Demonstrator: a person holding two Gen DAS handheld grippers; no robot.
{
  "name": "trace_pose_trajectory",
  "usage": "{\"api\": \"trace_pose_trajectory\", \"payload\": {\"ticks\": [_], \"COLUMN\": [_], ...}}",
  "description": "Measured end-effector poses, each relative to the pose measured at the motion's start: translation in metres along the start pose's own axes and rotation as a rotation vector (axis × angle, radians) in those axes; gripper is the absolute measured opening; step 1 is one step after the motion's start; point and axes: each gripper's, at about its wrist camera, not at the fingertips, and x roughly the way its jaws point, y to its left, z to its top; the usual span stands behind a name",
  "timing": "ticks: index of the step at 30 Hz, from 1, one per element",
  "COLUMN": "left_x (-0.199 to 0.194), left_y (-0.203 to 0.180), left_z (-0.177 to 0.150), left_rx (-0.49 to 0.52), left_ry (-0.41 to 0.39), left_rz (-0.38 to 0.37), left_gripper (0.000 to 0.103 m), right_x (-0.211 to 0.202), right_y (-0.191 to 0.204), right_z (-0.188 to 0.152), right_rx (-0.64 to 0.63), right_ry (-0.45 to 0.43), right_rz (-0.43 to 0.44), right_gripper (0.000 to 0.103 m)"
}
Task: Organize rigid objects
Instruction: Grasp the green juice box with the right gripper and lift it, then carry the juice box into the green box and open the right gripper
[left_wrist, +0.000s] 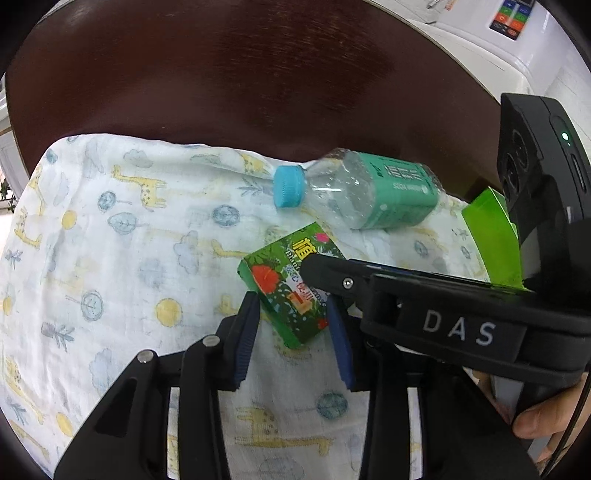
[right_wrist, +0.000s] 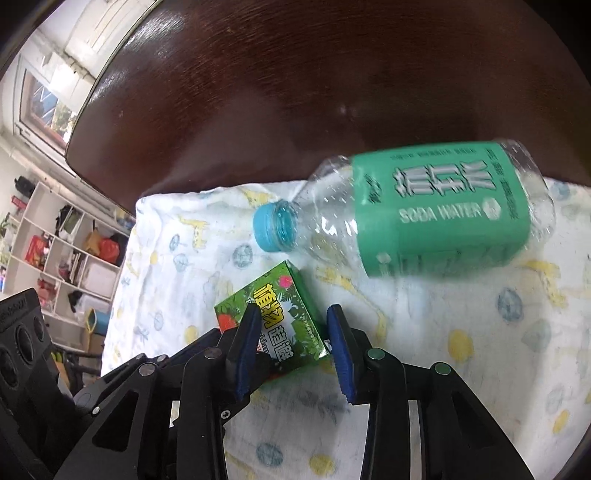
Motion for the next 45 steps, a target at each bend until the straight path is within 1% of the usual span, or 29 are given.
{"api": "trace_pose_trajectory", "payload": {"ticks": [3, 4, 6, 8, 10, 12, 14, 16, 17, 18, 20, 21, 22, 23, 25, 28, 30, 33, 41, 45], "left_x": [-0.002, -0.002, -0.003, -0.006, -0.012, -0.02, -0.024, -0.02, -0.014, -0.007, -0.004, -0.002, -0.002, -0.003, -0.005, -0.008, -0.011, -0.015, -0.032, -0.037], "left_y": [-0.014, -0.02, -0.031, -0.038, -0.039, -0.033, -0.027, -0.025, -0.023, -0.02, -0.017, -0.016, -0.018, -0.02, -0.026, -0.029, -0.036, -0.05, -0.096, -0.127], "left_z": [-0.017, -0.023, -0.033, -0.038, -0.036, -0.029, -0.023, -0.017, -0.013, -0.011, -0.009, -0.009, -0.01, -0.012, -0.014, -0.014, -0.014, -0.011, 0.0, 0.004], "left_rx": [0.079, 0.106, 0.161, 0.187, 0.176, 0.154, 0.125, 0.094, 0.076, 0.061, 0.025, 0.014, 0.015, 0.029, 0.056, 0.051, 0.065, 0.099, 0.179, 0.229], "left_ry": [0.032, 0.042, 0.038, 0.04, 0.027, 0.0, -0.011, -0.002, 0.015, 0.035, 0.037, 0.052, 0.056, 0.049, 0.036, 0.034, 0.023, 0.001, -0.057, -0.076], "left_rz": [-0.024, -0.022, -0.002, 0.003, -0.005, -0.001, -0.012, 0.016, 0.035, 0.042, -0.015, -0.046, -0.06, -0.047, -0.033, -0.028, -0.008, 0.02, 0.005, -0.004], "left_gripper": [0.036, 0.036, 0.036, 0.033, 0.033, 0.035, 0.035, 0.035, 0.034, 0.034, 0.034, 0.033, 0.035, 0.035, 0.035, 0.035, 0.035, 0.034, 0.033, 0.033], "right_x": [-0.012, -0.016, -0.027, -0.038, -0.048, -0.06, -0.065, -0.064, -0.062, -0.058, -0.049, -0.044, -0.037, -0.033, -0.028, -0.029, -0.034, -0.046, -0.093, -0.122], "right_y": [-0.01, -0.011, -0.013, -0.015, -0.022, -0.028, -0.032, -0.032, -0.032, -0.03, -0.03, -0.031, -0.031, -0.032, -0.03, -0.023, -0.019, -0.015, -0.031, -0.044], "right_z": [-0.02, -0.027, -0.045, -0.054, -0.052, -0.046, -0.039, -0.035, -0.032, -0.031, -0.03, -0.031, -0.032, -0.032, -0.032, -0.033, -0.035, -0.038, -0.04, -0.046], "right_rx": [0.039, 0.049, 0.045, 0.044, 0.063, 0.067, 0.066, 0.068, 0.069, 0.071, 0.078, 0.09, 0.098, 0.103, 0.098, 0.067, 0.051, 0.025, 0.046, 0.065], "right_ry": [0.018, 0.023, 0.024, 0.013, -0.01, -0.059, -0.079, -0.08, -0.078, -0.073, -0.052, -0.038, -0.019, -0.014, -0.019, -0.015, -0.026, -0.057, -0.16, -0.219], "right_rz": [0.012, 0.012, 0.009, 0.025, 0.043, 0.02, 0.011, 0.02, 0.019, 0.019, 0.021, 0.025, 0.038, 0.052, 0.03, 0.003, -0.009, -0.016, -0.011, -0.012], "right_gripper": [0.038, 0.038, 0.038, 0.038, 0.038, 0.038, 0.038, 0.038, 0.038, 0.038, 0.038, 0.038, 0.038, 0.038, 0.038, 0.038, 0.038, 0.038, 0.038, 0.038]}}
